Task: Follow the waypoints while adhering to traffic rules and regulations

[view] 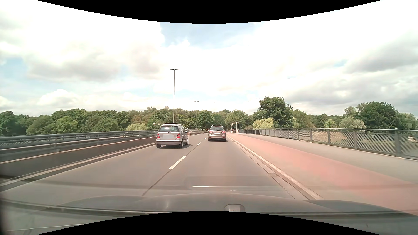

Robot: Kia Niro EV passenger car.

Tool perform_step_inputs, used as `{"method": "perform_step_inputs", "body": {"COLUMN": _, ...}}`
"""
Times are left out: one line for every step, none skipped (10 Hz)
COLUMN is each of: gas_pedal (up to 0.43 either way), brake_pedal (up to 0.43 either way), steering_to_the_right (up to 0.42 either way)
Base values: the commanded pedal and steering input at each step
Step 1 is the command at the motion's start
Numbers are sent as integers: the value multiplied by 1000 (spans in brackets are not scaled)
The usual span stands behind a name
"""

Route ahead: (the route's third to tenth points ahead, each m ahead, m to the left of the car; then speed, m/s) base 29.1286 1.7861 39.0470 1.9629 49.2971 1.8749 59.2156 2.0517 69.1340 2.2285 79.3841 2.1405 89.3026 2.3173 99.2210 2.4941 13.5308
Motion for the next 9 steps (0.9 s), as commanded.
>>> {"method": "perform_step_inputs", "body": {"gas_pedal": 0, "brake_pedal": 18, "steering_to_the_right": -1}}
{"method": "perform_step_inputs", "body": {"gas_pedal": 0, "brake_pedal": 12, "steering_to_the_right": -1}}
{"method": "perform_step_inputs", "body": {"gas_pedal": 0, "brake_pedal": 18, "steering_to_the_right": -2}}
{"method": "perform_step_inputs", "body": {"gas_pedal": 0, "brake_pedal": 18, "steering_to_the_right": -2}}
{"method": "perform_step_inputs", "body": {"gas_pedal": 0, "brake_pedal": 18, "steering_to_the_right": -2}}
{"method": "perform_step_inputs", "body": {"gas_pedal": 0, "brake_pedal": 18, "steering_to_the_right": -2}}
{"method": "perform_step_inputs", "body": {"gas_pedal": 0, "brake_pedal": 18, "steering_to_the_right": -2}}
{"method": "perform_step_inputs", "body": {"gas_pedal": 0, "brake_pedal": 18, "steering_to_the_right": -2}}
{"method": "perform_step_inputs", "body": {"gas_pedal": 0, "brake_pedal": 18, "steering_to_the_right": -2}}
